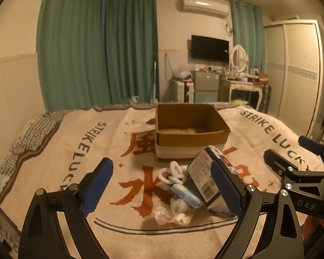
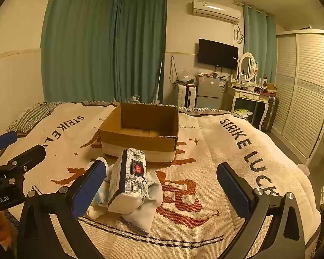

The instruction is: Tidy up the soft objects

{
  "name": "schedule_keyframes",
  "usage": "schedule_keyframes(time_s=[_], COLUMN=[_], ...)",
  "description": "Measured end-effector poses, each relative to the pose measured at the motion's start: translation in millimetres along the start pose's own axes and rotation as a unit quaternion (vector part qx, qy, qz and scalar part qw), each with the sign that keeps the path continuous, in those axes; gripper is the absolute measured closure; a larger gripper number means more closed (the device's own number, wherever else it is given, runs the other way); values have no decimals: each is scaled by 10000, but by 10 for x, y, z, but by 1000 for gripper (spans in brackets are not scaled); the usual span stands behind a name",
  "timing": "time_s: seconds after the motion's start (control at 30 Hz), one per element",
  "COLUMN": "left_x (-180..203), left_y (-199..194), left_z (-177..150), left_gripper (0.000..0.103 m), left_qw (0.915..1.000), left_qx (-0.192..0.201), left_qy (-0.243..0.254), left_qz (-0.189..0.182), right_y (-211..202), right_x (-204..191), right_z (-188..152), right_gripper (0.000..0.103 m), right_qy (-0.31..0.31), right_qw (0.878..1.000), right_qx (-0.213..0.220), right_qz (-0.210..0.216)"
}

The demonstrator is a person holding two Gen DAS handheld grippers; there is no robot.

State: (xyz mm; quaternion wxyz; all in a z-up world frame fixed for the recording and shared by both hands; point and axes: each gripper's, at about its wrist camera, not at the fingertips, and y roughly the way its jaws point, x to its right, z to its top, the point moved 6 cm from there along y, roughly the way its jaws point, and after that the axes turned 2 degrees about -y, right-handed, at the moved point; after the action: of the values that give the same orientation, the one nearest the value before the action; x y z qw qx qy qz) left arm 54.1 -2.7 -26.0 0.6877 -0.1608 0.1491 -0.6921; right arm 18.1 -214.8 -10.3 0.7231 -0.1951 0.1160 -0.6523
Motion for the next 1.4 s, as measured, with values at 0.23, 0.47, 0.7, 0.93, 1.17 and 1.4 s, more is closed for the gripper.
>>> schedule_keyframes(time_s=[0.23, 0.47, 0.7, 0.93, 1.17, 1.4], left_x=[10, 4, 6, 8, 7, -4], left_y=[8, 15, 9, 13, 14, 19], left_z=[-10, -34, -26, -5, -3, -9], left_gripper=[10, 10, 10, 10, 10, 10], left_qw=[10000, 10000, 10000, 10000, 10000, 10000], left_qx=[-10, -35, -23, -26, -58, -53], left_qy=[14, -5, 18, 35, 26, 6], left_qz=[12, 9, 4, 0, 17, 22], right_y=[1, 13, 9, 8, 23, 27], right_x=[-11, -47, -19, -19, -9, -7], right_z=[-5, -13, -8, 0, 3, 1], right_gripper=[0, 0, 0, 0, 0, 0], right_qy=[5, -28, -10, -9, 0, -1], right_qw=[10000, 10000, 10000, 10000, 10000, 10000], right_qx=[10, -31, -35, -33, -39, -44], right_qz=[11, 32, 51, 48, 38, 49])
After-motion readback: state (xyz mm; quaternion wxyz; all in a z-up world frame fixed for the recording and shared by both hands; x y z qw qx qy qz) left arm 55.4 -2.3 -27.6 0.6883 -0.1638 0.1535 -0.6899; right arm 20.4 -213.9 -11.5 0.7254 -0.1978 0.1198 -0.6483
